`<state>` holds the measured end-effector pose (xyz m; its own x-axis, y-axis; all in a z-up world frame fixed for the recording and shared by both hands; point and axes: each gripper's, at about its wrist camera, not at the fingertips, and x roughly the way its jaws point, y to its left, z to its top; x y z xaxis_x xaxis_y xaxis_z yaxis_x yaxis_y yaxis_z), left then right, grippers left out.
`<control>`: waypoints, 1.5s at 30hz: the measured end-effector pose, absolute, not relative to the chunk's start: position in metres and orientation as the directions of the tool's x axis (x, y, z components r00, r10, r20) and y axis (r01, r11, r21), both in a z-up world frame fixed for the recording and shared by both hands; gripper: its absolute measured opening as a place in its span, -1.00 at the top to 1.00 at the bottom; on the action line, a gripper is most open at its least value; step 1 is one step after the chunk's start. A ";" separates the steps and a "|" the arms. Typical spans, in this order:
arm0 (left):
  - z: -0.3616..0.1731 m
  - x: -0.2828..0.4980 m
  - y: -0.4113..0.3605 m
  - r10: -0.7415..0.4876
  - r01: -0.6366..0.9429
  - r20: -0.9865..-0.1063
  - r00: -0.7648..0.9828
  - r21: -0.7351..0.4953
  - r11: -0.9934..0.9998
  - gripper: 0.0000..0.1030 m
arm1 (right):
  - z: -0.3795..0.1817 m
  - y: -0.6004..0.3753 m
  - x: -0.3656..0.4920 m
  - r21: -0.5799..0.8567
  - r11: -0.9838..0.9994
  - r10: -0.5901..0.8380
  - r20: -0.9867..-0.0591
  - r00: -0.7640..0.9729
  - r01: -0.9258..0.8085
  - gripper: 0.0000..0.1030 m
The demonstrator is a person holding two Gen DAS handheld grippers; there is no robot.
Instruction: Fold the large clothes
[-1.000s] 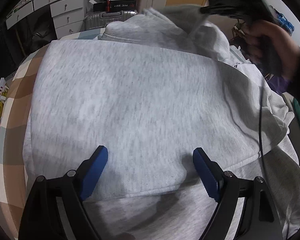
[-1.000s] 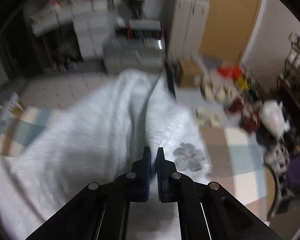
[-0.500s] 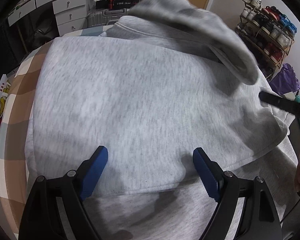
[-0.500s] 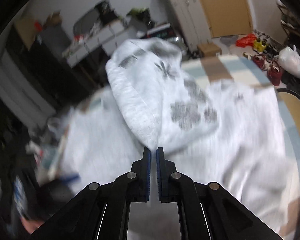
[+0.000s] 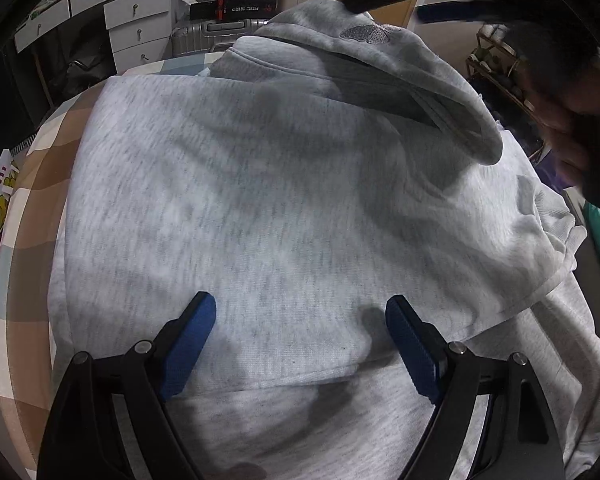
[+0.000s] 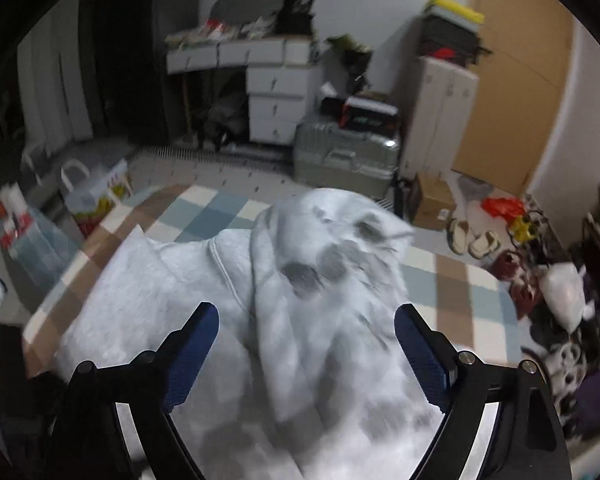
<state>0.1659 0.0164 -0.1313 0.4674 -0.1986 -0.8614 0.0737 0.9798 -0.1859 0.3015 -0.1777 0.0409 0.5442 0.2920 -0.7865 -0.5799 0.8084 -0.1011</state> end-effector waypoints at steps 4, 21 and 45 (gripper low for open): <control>-0.132 0.164 0.018 -0.212 0.094 -0.852 0.478 -0.190 0.977 -0.61 | -0.017 -0.128 0.331 -0.233 0.751 0.152 -0.850 0.504 -0.619 -0.73; -0.095 0.159 0.023 -0.295 0.084 -0.786 0.543 -0.299 0.951 -0.62 | 0.102 -0.309 0.267 0.026 0.944 0.303 -0.461 0.834 -0.328 0.88; -0.026 0.289 -0.124 -0.172 0.423 -0.812 0.558 0.100 0.900 -0.64 | 0.035 -0.424 0.223 0.555 0.752 0.546 -0.222 0.808 -0.356 0.91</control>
